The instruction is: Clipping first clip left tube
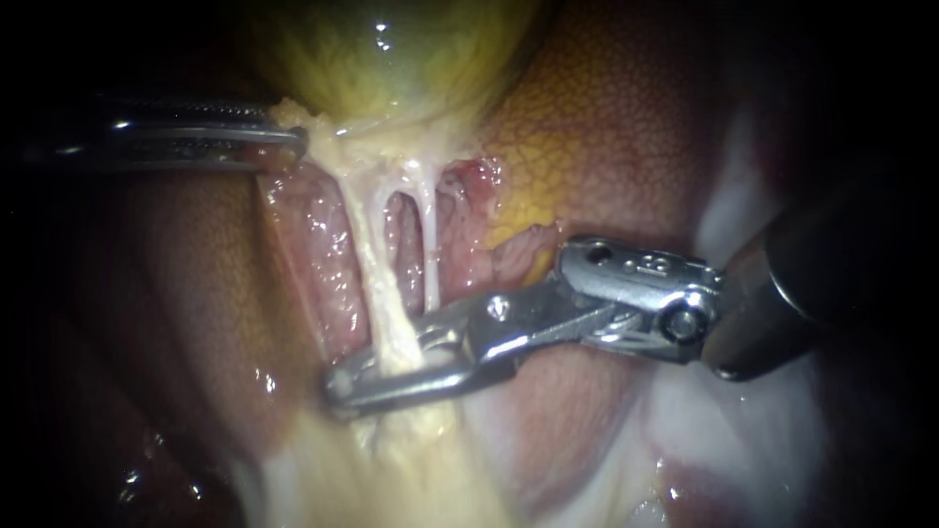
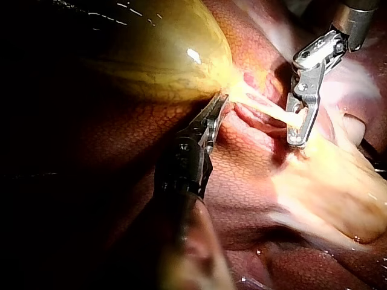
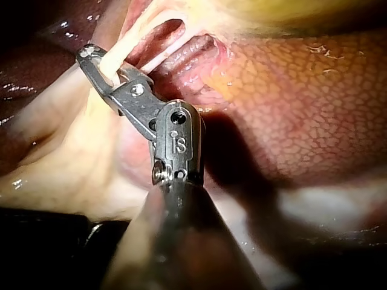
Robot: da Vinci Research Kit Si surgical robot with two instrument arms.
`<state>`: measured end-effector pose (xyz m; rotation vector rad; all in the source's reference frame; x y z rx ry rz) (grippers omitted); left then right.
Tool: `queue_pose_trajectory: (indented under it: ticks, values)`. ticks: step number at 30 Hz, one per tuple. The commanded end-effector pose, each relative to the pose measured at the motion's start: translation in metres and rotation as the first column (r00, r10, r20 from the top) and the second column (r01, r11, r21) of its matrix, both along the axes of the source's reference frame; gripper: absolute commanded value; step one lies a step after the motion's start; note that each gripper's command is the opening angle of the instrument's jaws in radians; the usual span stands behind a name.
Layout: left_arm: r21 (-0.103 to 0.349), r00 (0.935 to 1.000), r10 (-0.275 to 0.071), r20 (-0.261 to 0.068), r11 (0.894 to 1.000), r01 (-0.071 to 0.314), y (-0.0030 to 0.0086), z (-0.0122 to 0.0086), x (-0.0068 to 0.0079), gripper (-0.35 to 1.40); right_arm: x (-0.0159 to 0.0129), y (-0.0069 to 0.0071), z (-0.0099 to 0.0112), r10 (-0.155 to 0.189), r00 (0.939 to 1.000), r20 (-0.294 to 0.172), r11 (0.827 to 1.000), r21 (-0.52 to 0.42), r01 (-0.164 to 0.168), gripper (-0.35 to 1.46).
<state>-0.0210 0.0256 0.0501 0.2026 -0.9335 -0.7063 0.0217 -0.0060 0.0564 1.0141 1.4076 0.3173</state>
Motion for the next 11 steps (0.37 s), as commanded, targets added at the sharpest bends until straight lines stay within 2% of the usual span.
queue_pose_trajectory:
  ticks: [1, 11]
  values:
    - [0.000, 1.0000, -0.001, 0.000, 1.000, 0.001, 0.0000, 0.0000, 0.0000, -0.35, 0.0000, 0.0000, 0.0000, -0.001, 1.0000, 0.000, 1.000, 0.000, 0.001, -0.35]
    - [0.000, 1.0000, -0.001, 0.000, 1.000, 0.001, 0.0000, 0.0000, 0.0000, -0.35, 0.0000, -0.0001, 0.0002, -0.002, 1.0000, 0.002, 1.000, 0.005, 0.002, -0.35]
